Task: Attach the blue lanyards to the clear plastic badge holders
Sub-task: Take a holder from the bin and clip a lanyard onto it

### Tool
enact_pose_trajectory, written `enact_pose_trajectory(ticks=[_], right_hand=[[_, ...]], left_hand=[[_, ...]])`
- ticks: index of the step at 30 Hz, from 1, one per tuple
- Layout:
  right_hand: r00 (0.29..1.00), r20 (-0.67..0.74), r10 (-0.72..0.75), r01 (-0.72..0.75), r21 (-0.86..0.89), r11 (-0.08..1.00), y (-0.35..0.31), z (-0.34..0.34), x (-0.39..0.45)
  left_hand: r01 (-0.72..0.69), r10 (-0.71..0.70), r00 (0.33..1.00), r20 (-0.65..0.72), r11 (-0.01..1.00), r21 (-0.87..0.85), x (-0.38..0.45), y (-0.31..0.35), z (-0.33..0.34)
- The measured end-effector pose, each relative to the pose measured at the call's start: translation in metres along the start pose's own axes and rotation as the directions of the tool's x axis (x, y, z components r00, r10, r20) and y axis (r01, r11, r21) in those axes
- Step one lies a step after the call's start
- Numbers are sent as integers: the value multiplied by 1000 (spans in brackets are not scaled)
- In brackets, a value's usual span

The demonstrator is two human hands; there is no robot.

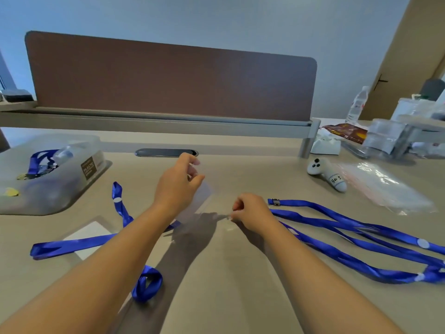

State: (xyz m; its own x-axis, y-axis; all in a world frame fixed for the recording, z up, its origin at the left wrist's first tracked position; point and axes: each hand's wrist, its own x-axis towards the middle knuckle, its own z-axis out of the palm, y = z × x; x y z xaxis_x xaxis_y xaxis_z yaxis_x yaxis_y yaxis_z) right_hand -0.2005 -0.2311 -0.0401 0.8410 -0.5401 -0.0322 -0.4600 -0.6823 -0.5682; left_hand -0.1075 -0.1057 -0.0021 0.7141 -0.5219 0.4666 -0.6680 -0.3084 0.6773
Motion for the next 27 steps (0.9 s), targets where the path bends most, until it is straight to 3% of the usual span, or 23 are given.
enact_pose_trajectory(ticks=[5,10,27], right_hand=[[994,-110,-16,42,234,971,-11,-8,7],[986,-163,-14,102,545,832,-33,-21,8],[1000,-24,14,7,709,705,-71,-27,3]], left_hand=[[33,-34,998,-62,999,-22,3,0,-7],[86,-93,993,-68,991,-105,6,2,-12],[62,-64,997,-35,997,-37,10,0,-19]])
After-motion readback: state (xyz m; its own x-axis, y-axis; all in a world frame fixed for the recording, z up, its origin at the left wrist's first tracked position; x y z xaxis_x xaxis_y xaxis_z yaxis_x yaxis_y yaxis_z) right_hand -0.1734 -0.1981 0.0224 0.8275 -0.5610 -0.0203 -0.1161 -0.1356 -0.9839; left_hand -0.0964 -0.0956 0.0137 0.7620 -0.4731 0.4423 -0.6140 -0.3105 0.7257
